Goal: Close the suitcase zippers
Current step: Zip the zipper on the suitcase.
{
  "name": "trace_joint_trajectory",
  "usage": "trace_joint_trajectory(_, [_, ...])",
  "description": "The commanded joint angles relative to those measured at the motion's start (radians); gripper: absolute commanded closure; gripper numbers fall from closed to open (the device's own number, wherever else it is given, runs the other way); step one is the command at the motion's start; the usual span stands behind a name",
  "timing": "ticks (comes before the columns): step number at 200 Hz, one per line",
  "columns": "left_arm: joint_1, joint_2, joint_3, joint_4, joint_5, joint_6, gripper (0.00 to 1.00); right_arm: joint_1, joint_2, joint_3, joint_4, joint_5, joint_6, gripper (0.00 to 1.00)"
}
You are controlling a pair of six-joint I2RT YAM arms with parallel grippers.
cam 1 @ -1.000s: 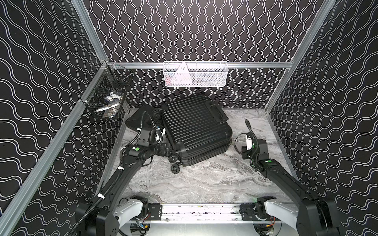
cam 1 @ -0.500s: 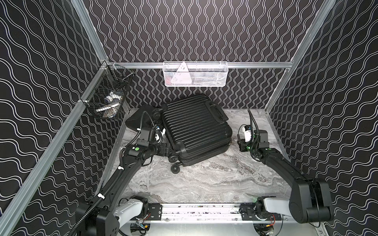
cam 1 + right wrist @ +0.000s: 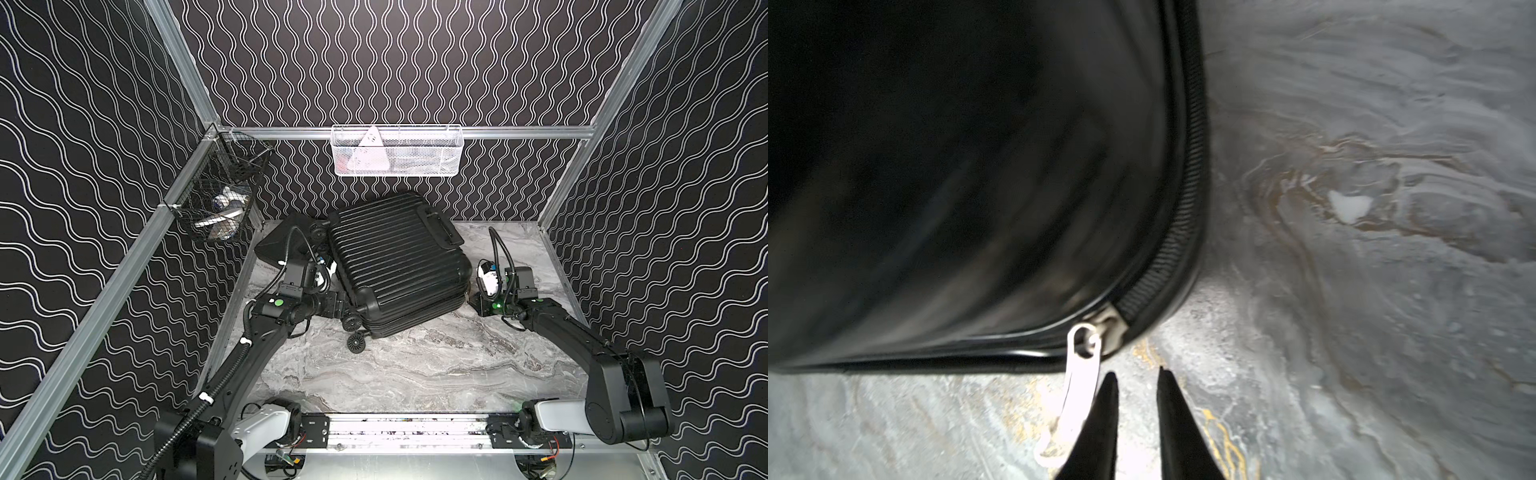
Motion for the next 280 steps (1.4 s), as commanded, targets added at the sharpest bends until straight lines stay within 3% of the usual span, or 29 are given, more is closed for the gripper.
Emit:
trace_joint_trajectory(1, [0.001,0.0,-0.002,-0.005,0.007,0.026,0.22,0.013,-0.008,-0.001,-0.036,0.005,-0.014,0.79])
trace_joint_trajectory(22, [0.001,0.0,-0.004,-0.003,0.006,0.027,0.22,0.037,0.0,0.018,-0.074,0.011,-0.01,0.77])
trace_joint_trajectory(49, [0.001,-0.003,-0.005,-0.004,0.001,0.025,0.22,0.041,-0.039,0.029,-0.136,0.201,0.057,0.77])
trace_joint_trajectory(65, [0.002,-0.006,-0.005,-0.002,-0.003,0.025,0.22,0.041,-0.089,0.043,-0.18,0.25,0.088,0.77])
trace_joint_trajectory(102, [0.002,-0.009,-0.004,-0.003,-0.01,0.022,0.22,0.068,-0.21,0.031,-0.181,0.145,0.113,0.67])
trace_joint_trajectory(119, [0.001,-0.009,-0.003,-0.001,-0.01,0.022,0.22,0.117,-0.202,0.044,-0.187,0.167,0.103,0.61])
trace_joint_trajectory(151, [0.003,-0.009,-0.004,-0.001,-0.007,0.023,0.22,0.217,-0.126,0.074,-0.185,0.356,0.054,0.57])
trace_joint_trajectory(210, [0.005,-0.012,-0.004,-0.002,-0.009,0.025,0.22,0.274,-0.067,0.078,-0.156,0.558,-0.039,0.54])
trace_joint_trajectory(280, [0.012,-0.004,0.0,-0.003,-0.001,0.028,0.22,0.28,-0.074,0.007,-0.06,0.532,-0.185,0.52])
